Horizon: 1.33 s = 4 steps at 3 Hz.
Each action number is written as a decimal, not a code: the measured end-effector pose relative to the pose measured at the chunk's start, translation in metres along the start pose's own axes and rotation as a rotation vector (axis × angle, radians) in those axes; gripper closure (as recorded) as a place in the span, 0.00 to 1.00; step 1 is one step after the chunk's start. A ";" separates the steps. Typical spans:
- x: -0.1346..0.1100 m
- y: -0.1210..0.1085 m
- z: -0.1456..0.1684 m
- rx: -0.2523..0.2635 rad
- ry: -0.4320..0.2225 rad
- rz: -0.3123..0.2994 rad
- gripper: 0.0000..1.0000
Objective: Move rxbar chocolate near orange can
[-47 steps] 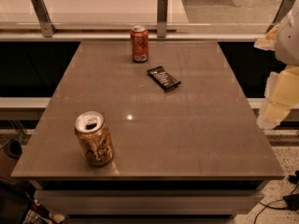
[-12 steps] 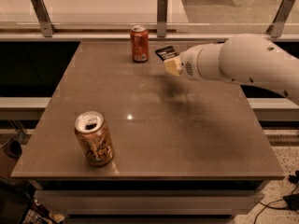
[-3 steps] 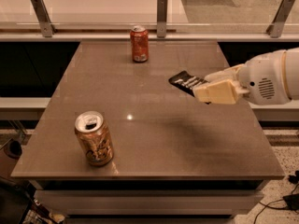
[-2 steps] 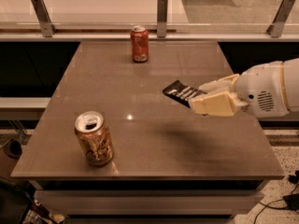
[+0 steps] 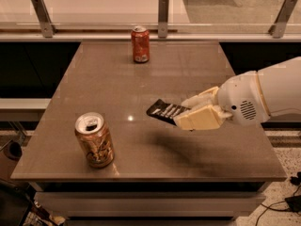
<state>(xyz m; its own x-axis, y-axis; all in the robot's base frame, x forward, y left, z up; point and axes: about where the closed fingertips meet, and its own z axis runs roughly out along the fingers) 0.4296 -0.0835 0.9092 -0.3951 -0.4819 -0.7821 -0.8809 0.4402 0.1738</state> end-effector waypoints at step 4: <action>-0.009 0.064 0.045 -0.110 0.118 -0.066 1.00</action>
Offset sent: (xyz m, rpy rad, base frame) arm -0.0340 0.0695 -0.0132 -0.0751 0.0818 0.1644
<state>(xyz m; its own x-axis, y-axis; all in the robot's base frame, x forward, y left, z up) 0.3888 -0.0171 0.9004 -0.3572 -0.5959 -0.7193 -0.9268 0.3217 0.1937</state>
